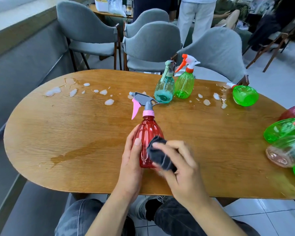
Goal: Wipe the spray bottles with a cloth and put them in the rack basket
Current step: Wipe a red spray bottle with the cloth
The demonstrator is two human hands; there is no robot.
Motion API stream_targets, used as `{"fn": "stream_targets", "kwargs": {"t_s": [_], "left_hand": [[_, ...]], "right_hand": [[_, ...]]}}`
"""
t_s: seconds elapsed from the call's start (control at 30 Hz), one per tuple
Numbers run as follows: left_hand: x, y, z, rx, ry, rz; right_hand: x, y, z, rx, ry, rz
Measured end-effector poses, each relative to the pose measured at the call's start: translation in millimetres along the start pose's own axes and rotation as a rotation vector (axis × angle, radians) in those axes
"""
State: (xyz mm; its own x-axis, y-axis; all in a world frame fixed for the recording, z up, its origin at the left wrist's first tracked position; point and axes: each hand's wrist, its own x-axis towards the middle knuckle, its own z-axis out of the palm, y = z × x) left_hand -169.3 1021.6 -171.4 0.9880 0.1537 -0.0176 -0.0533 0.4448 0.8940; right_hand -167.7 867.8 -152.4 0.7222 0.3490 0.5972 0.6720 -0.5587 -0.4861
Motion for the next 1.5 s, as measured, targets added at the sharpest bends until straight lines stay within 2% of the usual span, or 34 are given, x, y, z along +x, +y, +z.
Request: {"fn": "stream_targets", "kwargs": {"t_s": [0.07, 0.13, 0.3, 0.37, 0.43, 0.6, 0.67, 0.77, 0.9, 0.97, 1.03, 1.17, 1.23, 1.3, 1.4, 1.5], "left_hand": [[0, 0, 0, 0.012, 0.024, 0.006], [1, 0, 1, 0.013, 0.008, -0.012], [0, 2, 0, 0.024, -0.034, -0.013], [1, 0, -1, 0.029, -0.022, -0.007], [1, -2, -2, 0.039, -0.016, 0.003], [0, -1, 1, 0.031, -0.004, 0.027], [0, -1, 1, 0.049, -0.017, 0.036], [0, -1, 0, 0.079, -0.02, 0.026], [0, -2, 0, 0.084, -0.011, 0.029], [1, -2, 1, 0.075, -0.005, 0.03], [0, -3, 0, 0.074, -0.008, 0.041], [1, -1, 0, 0.05, -0.007, 0.008], [1, 0, 0, 0.061, -0.022, 0.009], [0, 0, 1, 0.084, -0.039, 0.011], [-1, 0, -1, 0.093, -0.051, 0.019], [-3, 2, -2, 0.072, -0.054, 0.019]], "right_hand": [[-4, 2, -2, -0.078, -0.022, -0.131], [6, 3, -2, -0.064, -0.011, -0.105], [51, 1, 1, 0.246, 0.068, 0.302], [53, 1, 2, 0.297, 0.08, 0.346], [41, -2, 3, 0.249, 0.057, 0.256], [-11, 3, 3, -0.07, -0.04, -0.149], [-14, 5, 3, -0.105, -0.025, -0.174], [9, 1, 4, -0.051, 0.008, -0.038], [53, -6, 1, 0.223, 0.062, 0.298], [56, -5, 1, 0.252, 0.061, 0.328], [41, -6, 2, 0.205, 0.034, 0.237], [-10, -1, 6, -0.015, -0.015, -0.084], [-13, 4, 5, -0.024, -0.006, -0.107], [2, 5, 4, 0.044, 0.018, 0.006], [38, 4, 1, 0.301, 0.077, 0.314], [56, 5, 2, 0.382, 0.081, 0.388]]}}
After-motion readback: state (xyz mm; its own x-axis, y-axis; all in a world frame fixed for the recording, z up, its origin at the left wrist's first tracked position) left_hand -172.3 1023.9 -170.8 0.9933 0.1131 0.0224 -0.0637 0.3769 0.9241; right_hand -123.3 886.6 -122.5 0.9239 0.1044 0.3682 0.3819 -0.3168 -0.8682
